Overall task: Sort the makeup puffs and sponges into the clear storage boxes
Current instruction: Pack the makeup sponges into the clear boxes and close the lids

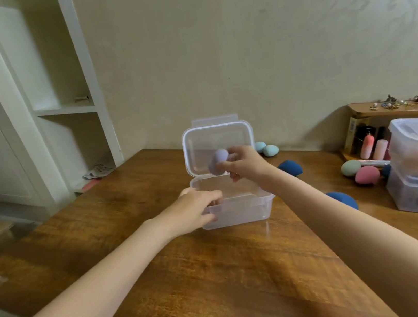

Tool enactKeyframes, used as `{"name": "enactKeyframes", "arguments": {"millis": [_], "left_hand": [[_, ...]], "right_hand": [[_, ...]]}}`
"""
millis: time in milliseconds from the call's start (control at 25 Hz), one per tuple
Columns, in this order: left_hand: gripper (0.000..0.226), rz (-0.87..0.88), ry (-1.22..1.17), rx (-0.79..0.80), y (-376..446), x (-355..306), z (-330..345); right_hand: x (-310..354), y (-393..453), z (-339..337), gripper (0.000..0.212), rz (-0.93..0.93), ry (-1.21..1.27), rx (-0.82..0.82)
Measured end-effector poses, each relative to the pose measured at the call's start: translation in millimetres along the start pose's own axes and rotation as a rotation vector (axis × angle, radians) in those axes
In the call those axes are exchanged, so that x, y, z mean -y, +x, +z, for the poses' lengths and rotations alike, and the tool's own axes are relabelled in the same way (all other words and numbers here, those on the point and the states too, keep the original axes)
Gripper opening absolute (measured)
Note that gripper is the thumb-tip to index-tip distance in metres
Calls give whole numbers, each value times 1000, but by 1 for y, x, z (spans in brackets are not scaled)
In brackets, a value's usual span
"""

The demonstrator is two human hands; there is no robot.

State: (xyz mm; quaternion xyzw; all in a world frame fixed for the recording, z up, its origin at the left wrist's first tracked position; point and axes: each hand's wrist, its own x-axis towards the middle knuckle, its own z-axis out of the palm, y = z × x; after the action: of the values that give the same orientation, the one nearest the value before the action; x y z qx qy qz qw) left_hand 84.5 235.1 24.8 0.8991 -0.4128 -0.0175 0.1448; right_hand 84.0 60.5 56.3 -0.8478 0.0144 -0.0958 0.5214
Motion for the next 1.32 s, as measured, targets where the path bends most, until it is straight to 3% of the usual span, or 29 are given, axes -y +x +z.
{"name": "enactKeyframes", "arguments": {"millis": [80,160,280,360,520,720,960,1040,1200,1320], "left_hand": [[4,22,-9,47,7,-9,-1],[17,13,-141,83,13,-12,-12],[26,-97,-283,-154,27,-1,-29],[34,-211,-202,-244,37,8,-29],[44,-187,-84,-118,50,6,-23],[39,-169,82,-62,58,-2,-19],[27,-190,334,-77,61,-21,-13],[22,-215,403,-56,63,-23,-13],[37,-352,425,-24,74,-33,-6],[51,-361,613,5,81,-43,4]], "right_hand": [[-3,-1,1,35,70,-64,54],[-13,-3,-1,27,125,-64,55],[-23,-6,-4,21,230,-88,105],[-22,-3,-2,17,263,-176,165],[-16,12,17,19,252,-335,204],[-23,18,25,35,335,-262,203],[-11,6,21,25,133,-645,218],[-2,6,-8,24,129,-609,151],[-3,6,-101,22,189,-745,-270],[-43,-17,-136,25,397,-966,-277]]}}
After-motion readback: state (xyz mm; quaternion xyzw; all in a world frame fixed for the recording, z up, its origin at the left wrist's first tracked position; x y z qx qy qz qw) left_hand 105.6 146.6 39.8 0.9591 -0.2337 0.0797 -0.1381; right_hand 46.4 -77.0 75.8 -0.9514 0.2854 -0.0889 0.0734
